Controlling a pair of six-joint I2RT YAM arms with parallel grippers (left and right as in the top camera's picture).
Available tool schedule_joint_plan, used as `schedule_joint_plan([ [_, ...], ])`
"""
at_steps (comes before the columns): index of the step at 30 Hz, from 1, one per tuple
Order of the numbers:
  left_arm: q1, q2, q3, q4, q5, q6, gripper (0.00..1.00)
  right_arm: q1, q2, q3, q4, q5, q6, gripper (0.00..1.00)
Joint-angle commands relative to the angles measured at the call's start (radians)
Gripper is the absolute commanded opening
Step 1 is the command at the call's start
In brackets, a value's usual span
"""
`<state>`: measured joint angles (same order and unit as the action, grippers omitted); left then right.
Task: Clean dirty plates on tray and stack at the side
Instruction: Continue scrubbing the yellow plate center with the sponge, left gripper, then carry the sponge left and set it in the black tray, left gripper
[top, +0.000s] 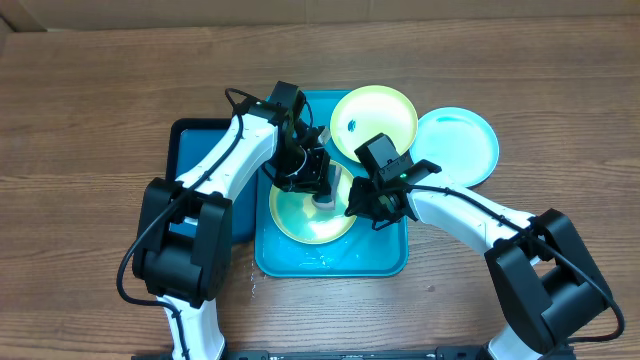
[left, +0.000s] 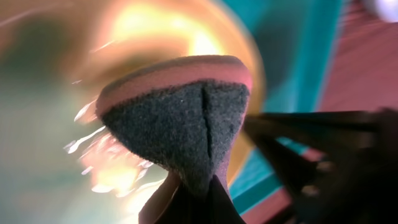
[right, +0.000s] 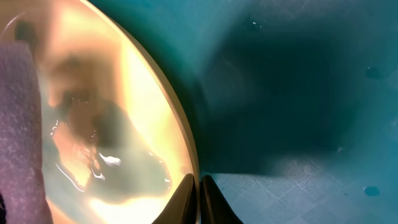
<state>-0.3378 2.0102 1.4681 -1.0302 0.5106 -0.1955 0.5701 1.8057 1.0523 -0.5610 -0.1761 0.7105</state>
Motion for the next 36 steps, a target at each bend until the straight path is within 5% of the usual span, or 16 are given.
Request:
schedule_joint_plan([
  [1,0.010,-0.028,0.012,-0.030,-0.177,-0.014,0.04,0.002,0.004,-0.005,0.007,-0.002,0.000,0.06],
  [6,0.010,-0.028,-0.038,-0.018,-0.357,-0.081,0.04,0.002,0.004,-0.005,0.007,-0.002,0.000,0.06],
  [12,0.010,-0.027,-0.140,0.074,-0.386,-0.124,0.04,0.002,0.004,-0.005,0.007,-0.002,0.000,0.06],
  [18,0.008,-0.027,-0.243,0.192,-0.230,-0.112,0.04,0.002,0.004,-0.005,0.008,-0.002,0.000,0.06],
  [27,0.029,-0.032,-0.144,0.194,0.229,0.017,0.04,0.002,0.004,-0.005,0.007,-0.002,0.000,0.06],
  [36,0.094,-0.072,0.060,-0.029,0.114,0.097,0.04,0.002,0.004,-0.005,0.006,-0.002,0.000,0.06],
])
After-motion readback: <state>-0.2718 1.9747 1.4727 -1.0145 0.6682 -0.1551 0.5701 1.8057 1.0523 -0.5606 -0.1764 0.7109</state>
